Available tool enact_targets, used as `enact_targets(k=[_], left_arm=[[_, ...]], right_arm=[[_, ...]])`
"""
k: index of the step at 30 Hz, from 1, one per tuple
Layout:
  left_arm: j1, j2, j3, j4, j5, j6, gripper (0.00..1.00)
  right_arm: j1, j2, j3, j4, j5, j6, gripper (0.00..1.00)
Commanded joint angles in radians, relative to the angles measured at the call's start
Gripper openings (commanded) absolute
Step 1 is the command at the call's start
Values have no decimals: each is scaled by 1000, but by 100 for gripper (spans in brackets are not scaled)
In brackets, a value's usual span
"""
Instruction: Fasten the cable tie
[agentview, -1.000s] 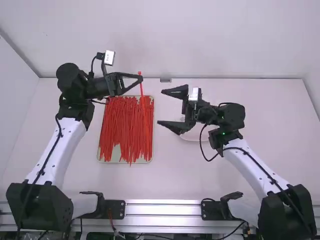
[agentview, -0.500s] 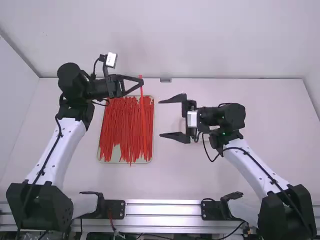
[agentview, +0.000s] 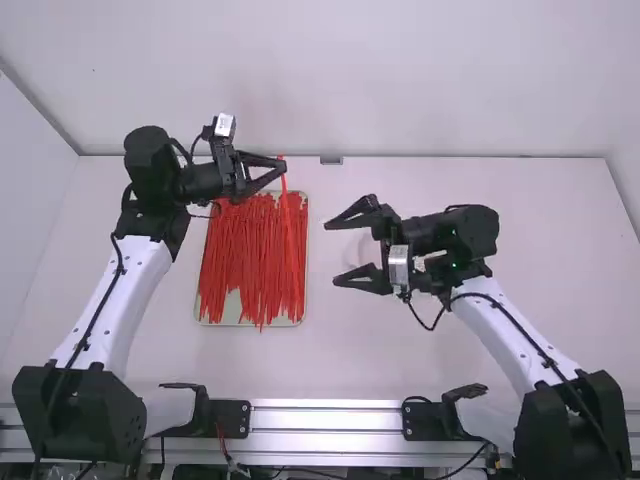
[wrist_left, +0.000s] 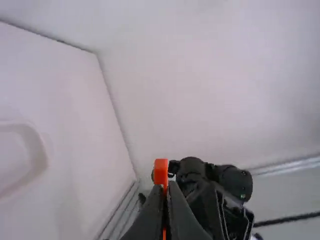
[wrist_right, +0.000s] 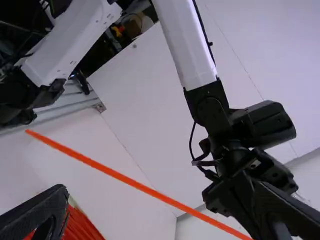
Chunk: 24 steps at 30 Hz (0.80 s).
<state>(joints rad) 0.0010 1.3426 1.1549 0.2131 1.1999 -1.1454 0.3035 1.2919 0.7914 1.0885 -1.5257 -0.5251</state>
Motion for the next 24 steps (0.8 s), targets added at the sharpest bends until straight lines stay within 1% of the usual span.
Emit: enact_targets(k=[1, 4, 8, 14, 17, 21, 24], left_arm=[[0, -2, 24, 4, -13, -81, 2], [-1, -2, 24, 3, -14, -132, 2], [-1, 6, 24, 1, -13, -191, 2], [-1, 55, 24, 3, -4, -231, 2], [0, 95, 24, 3, 40, -228, 2], [-2, 139, 24, 0, 50, -246, 2], [-2, 155, 18, 1, 48, -280, 2]], right_arm=[[0, -9, -30, 4, -23, -112, 98], [-2, -9, -67, 4, -22, -276, 98], [12, -9, -101, 4, -10, -401, 98], [59, -9, -129, 5, 16, -484, 98], [85, -9, -130, 9, 16, -497, 98], [103, -9, -130, 5, 12, -544, 98], [125, -9, -130, 6, 43, -565, 98]])
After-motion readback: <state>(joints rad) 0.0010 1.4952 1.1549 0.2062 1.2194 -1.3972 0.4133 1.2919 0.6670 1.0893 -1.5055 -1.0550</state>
